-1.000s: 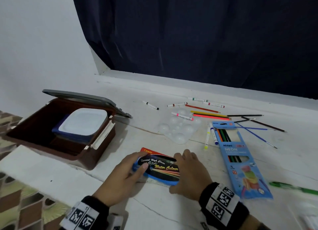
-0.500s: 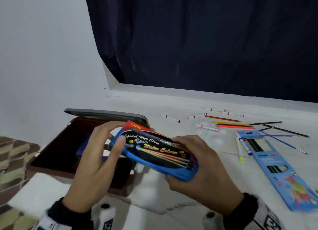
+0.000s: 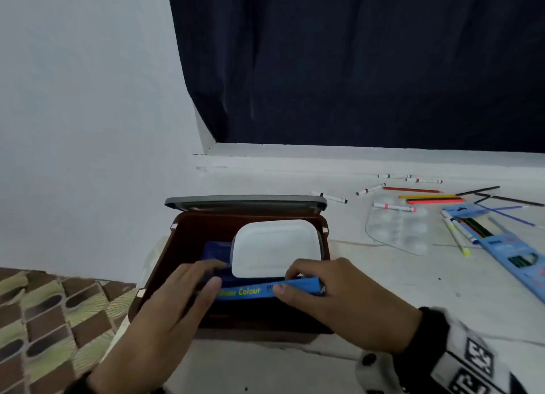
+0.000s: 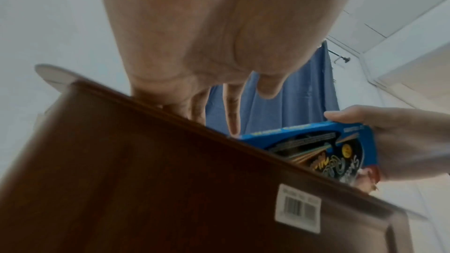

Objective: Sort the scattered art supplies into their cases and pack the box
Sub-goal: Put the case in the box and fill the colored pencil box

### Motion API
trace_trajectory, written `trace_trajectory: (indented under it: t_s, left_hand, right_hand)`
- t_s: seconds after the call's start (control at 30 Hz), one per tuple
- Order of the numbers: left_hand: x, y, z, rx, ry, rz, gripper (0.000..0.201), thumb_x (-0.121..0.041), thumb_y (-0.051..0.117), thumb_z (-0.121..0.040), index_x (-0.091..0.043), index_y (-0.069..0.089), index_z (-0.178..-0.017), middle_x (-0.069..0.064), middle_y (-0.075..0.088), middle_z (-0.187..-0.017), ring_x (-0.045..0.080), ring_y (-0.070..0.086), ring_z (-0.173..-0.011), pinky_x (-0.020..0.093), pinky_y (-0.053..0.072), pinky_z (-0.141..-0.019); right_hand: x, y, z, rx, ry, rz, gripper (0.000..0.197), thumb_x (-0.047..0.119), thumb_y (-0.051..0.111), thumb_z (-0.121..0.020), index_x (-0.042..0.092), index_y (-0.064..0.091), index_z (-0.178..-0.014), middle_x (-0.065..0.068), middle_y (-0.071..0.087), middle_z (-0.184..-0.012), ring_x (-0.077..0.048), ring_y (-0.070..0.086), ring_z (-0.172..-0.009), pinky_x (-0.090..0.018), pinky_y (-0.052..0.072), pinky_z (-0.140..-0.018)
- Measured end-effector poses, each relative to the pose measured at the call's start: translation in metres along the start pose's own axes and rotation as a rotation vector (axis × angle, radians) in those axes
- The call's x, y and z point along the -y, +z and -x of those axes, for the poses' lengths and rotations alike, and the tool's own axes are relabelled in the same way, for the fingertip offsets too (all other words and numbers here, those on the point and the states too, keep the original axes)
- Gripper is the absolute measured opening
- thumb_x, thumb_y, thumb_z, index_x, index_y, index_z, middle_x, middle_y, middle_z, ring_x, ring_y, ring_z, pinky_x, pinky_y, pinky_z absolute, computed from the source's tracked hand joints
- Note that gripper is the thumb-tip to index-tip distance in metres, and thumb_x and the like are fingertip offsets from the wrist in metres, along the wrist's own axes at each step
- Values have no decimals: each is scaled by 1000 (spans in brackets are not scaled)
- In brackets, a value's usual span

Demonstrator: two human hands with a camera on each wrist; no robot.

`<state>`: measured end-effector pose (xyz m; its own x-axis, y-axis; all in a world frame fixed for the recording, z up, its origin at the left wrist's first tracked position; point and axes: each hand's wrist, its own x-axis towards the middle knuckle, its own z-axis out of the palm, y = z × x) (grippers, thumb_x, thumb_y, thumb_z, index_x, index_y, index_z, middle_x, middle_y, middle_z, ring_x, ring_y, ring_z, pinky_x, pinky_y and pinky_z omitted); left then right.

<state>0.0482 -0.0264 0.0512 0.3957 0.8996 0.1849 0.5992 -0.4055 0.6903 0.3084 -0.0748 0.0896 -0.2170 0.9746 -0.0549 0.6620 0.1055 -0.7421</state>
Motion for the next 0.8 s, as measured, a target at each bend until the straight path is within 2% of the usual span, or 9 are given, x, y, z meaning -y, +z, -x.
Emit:
trace_trajectory:
  t_s: [0.13,0.2,0.27,0.33,0.43,0.5,0.57,0.67,0.8]
  left_hand:
    - [17,-7,-6,214,-25,-187,54,-87,8,-79,-67,30,-125,-32,43,-120,-3,57,-106,25,49,-89]
    - [23,-10,-8,257,-8,-245,56,-85,3,-81,-62,33,-122,-28,48,-114,-2,57,-101,24,49,-87]
    - [26,-10,-8,258,43,-325,65,-86,-1,-78,-53,42,-115,-23,58,-106,-2,58,-98,22,48,-85]
    - [28,-10,-4,247,92,-431,73,-84,-4,-77,-49,49,-112,-22,63,-98,-1,59,-95,21,48,-79]
    - [29,-5,-3,215,169,-603,63,-73,1,-93,-46,57,-98,-17,59,-67,4,61,-65,19,41,-53]
    - [32,-4,-2,172,204,-643,52,-65,11,-100,-43,57,-90,-16,55,-57,4,57,-53,21,38,-46]
    - [32,-5,-2,176,241,-645,43,-61,16,-102,-43,54,-92,-16,46,-53,5,53,-48,20,37,-43]
    - [29,-8,-6,206,325,-598,30,-53,26,-104,-40,53,-104,-18,35,-60,7,52,-46,26,44,-39]
    - [37,-6,-9,396,374,-653,40,-36,14,-105,-25,45,-129,-6,60,-104,20,51,-51,32,38,-35]
  right_hand:
    - [-3,24,-16,123,28,75,32,59,51,-93,31,63,-101,7,64,-83,-9,56,-67,-27,47,-64]
    - [-5,32,-21,147,-31,180,30,54,51,-95,35,64,-114,12,63,-99,-5,58,-90,-28,50,-82]
    - [-6,35,-22,125,-76,251,30,49,52,-96,33,69,-116,15,63,-110,-2,55,-104,-27,46,-92]
    - [-8,36,-19,69,-89,265,28,46,53,-96,30,72,-108,16,65,-106,-1,56,-103,-27,47,-90]
    - [-6,37,-10,16,-65,217,34,53,47,-97,26,68,-98,12,66,-87,-6,61,-83,-27,49,-74]
    - [-3,42,-5,75,-41,210,45,58,37,-99,21,61,-88,5,62,-76,-11,59,-72,-31,47,-68]
    - [-2,50,-6,151,-28,383,53,64,23,-98,24,58,-94,5,63,-83,-13,60,-77,-33,48,-73]
    - [-6,59,-14,168,-22,547,62,69,8,-93,29,55,-104,7,63,-95,-15,60,-84,-36,48,-75]
    - [-13,63,-22,221,-16,490,65,75,4,-90,35,52,-108,10,63,-102,-12,62,-91,-39,52,-80]
